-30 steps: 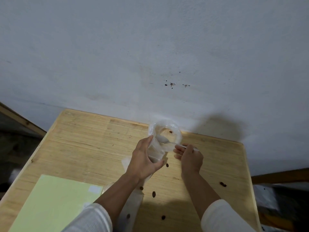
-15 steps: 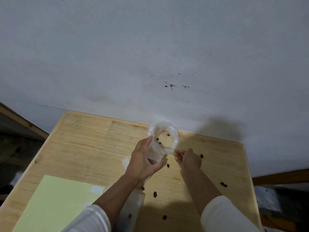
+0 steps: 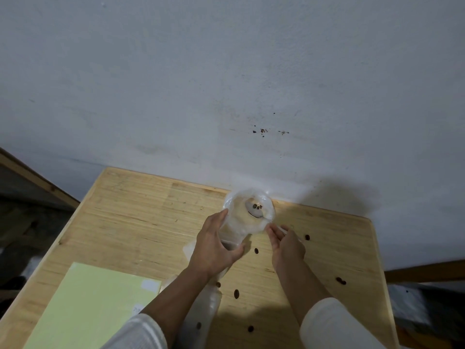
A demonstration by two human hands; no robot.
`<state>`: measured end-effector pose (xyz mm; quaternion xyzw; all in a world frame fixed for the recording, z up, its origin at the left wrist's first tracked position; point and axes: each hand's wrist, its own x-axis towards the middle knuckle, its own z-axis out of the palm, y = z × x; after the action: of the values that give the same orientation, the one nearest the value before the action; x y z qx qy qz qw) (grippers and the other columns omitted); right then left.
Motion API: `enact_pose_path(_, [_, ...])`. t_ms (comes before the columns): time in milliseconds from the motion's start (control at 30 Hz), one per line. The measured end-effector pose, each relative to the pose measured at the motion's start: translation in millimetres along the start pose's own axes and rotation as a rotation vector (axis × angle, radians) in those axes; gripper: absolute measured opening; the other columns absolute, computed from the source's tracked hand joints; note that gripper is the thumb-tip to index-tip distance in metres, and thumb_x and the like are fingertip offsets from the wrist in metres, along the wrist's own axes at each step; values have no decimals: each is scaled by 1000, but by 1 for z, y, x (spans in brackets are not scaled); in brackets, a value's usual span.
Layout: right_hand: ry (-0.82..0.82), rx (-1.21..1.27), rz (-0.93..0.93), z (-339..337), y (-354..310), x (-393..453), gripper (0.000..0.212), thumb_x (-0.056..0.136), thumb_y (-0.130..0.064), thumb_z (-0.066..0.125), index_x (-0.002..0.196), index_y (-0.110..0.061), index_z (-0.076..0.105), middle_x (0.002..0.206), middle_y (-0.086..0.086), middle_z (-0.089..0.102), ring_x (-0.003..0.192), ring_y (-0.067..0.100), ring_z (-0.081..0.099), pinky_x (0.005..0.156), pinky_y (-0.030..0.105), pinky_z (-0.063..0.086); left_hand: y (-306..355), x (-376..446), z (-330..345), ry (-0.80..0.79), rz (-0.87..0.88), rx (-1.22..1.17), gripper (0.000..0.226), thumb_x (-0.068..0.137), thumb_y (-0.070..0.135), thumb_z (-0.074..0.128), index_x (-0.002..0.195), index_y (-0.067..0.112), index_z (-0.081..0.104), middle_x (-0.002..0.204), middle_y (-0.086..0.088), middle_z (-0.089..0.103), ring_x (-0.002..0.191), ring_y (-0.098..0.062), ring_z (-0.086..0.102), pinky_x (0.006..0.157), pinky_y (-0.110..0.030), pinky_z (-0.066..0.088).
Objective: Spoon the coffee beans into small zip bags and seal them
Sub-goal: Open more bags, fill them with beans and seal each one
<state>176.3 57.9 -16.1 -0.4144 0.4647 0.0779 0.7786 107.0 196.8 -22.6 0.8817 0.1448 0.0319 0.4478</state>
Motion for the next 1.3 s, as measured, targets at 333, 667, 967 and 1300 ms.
enact_pose_path(333, [-110,-102,-122,0,7,2,26,100,-16,37,99,-1,57,90,16,68,83,24,68,65,27,58,-1,-3,12,-52,-83,-35,94,65,46,78,143,20,31,138,6,41,123,-3,37,95,-15,32])
enact_pose_path(667, [131,1,-50,2,7,-2,25,98,-13,36,87,-4,57,85,13,68,75,19,68,66,25,54,0,-6,14,-64,-72,-57,91,68,44,77,143,23,31,139,8,38,119,2,34,94,-13,31])
enact_pose_path(967, [-33,-66,-136,3,1,7,25,100,-18,36,95,-4,57,85,14,68,73,19,67,50,18,55,0,-2,12,-43,-55,-43,89,69,46,76,142,21,32,138,8,40,117,4,34,96,-13,30])
enact_pose_path(1300, [-104,-254,-200,-3,3,7,27,100,-16,37,86,-6,58,79,12,67,73,21,67,53,21,57,-4,5,10,-69,-4,-32,90,65,46,78,141,24,34,138,10,41,123,1,39,97,-13,31])
